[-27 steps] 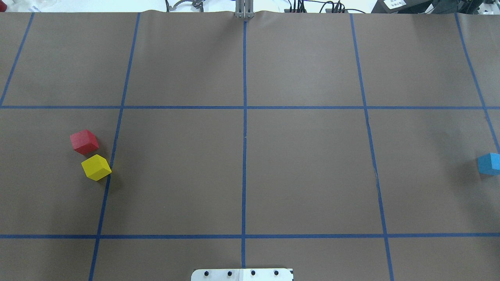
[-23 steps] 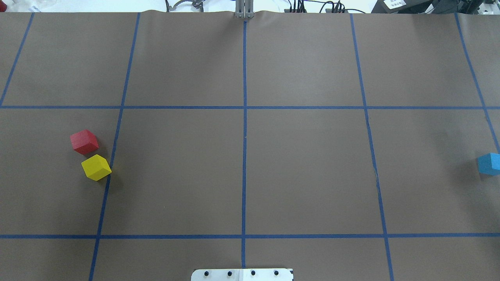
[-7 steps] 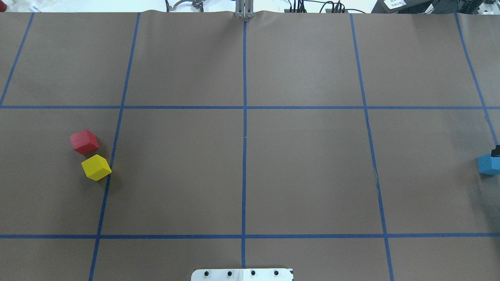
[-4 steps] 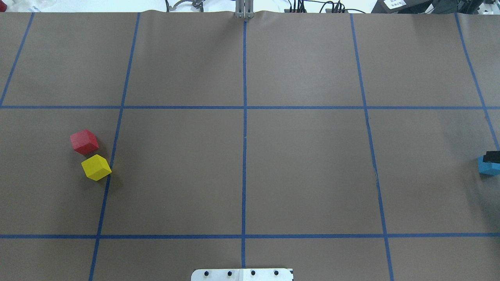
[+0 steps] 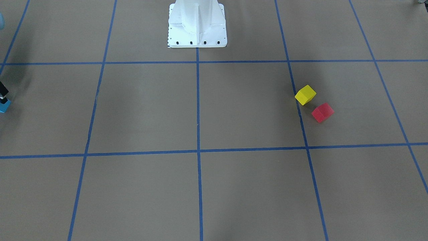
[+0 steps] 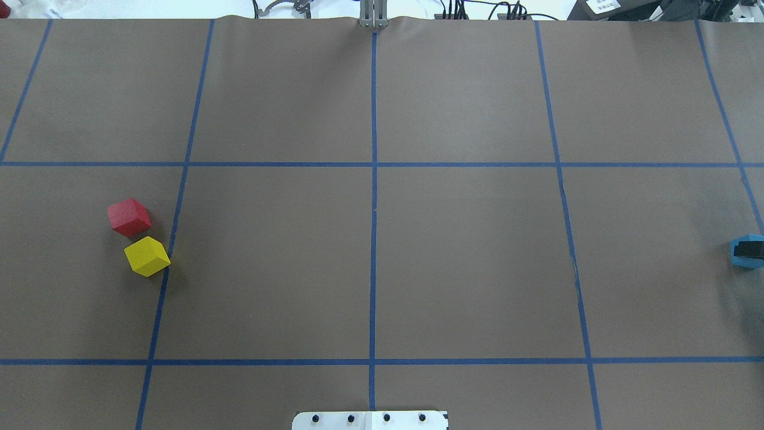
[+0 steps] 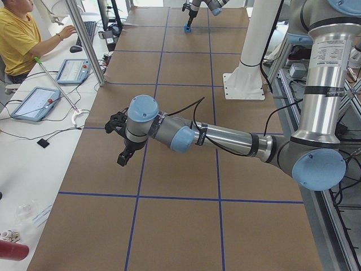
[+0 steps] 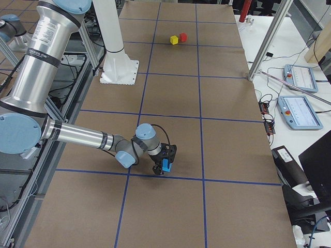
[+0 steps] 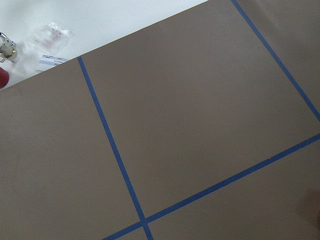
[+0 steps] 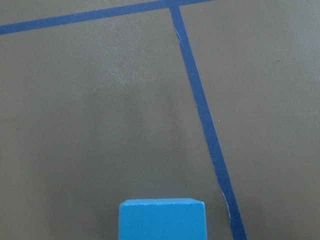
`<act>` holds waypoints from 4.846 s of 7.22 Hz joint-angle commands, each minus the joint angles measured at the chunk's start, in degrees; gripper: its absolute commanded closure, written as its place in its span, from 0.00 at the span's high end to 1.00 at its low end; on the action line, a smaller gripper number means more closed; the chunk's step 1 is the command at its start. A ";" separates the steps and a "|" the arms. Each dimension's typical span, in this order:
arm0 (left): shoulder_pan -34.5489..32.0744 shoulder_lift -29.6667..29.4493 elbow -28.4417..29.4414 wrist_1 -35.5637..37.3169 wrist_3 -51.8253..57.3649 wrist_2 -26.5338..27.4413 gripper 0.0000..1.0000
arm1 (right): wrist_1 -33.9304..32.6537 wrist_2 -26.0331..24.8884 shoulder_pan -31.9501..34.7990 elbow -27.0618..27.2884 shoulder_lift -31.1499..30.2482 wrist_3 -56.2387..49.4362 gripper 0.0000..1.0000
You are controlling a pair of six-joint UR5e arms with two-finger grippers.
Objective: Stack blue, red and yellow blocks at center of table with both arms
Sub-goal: 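Close the right gripper on the blue cube and lift it, then carry the blue cube with the right gripper to the table center, then release the blue cube and raise the right arm while the left reaches out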
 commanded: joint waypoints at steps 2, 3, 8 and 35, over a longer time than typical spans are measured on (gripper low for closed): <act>0.00 0.35 0.02 -0.85 0.04 -0.02 1.00 | 0.12 0.55 -0.17 0.91 1.39 -2.41 0.00; 0.00 0.35 0.02 -0.85 -0.14 0.07 1.00 | -0.32 3.34 -0.25 3.19 2.44 -7.47 0.00; 0.00 0.44 0.63 -0.76 -0.40 0.07 1.00 | -5.72 5.04 -0.33 3.82 24.99 -8.35 0.00; 35.84 -0.90 -4.29 -29.14 -37.41 10.71 1.00 | -56.33 15.56 15.36 13.22 38.18 -39.96 1.00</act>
